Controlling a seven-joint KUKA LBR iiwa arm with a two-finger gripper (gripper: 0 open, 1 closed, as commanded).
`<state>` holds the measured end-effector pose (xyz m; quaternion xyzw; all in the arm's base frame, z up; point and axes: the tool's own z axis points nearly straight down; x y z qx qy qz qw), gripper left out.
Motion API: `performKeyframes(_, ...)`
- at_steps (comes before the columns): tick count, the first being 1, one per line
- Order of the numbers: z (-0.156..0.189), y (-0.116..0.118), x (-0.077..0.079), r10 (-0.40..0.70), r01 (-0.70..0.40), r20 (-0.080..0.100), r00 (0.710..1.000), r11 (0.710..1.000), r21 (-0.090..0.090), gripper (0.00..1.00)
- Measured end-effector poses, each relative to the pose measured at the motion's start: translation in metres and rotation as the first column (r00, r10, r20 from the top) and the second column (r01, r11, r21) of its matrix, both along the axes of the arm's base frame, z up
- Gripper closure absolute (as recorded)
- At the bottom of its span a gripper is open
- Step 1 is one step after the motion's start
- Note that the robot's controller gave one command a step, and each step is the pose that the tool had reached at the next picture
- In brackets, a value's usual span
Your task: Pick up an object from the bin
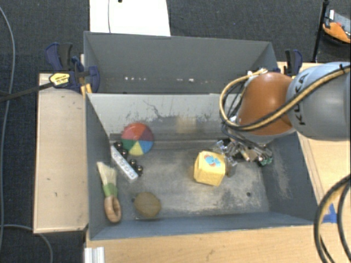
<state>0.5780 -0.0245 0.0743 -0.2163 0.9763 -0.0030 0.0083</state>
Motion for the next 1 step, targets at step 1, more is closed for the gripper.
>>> performKeyframes(1, 0.0008, -0.0006, 0.0058, 0.018, -0.018, 0.001, 1.000, 1.000, -0.001, 1.00)
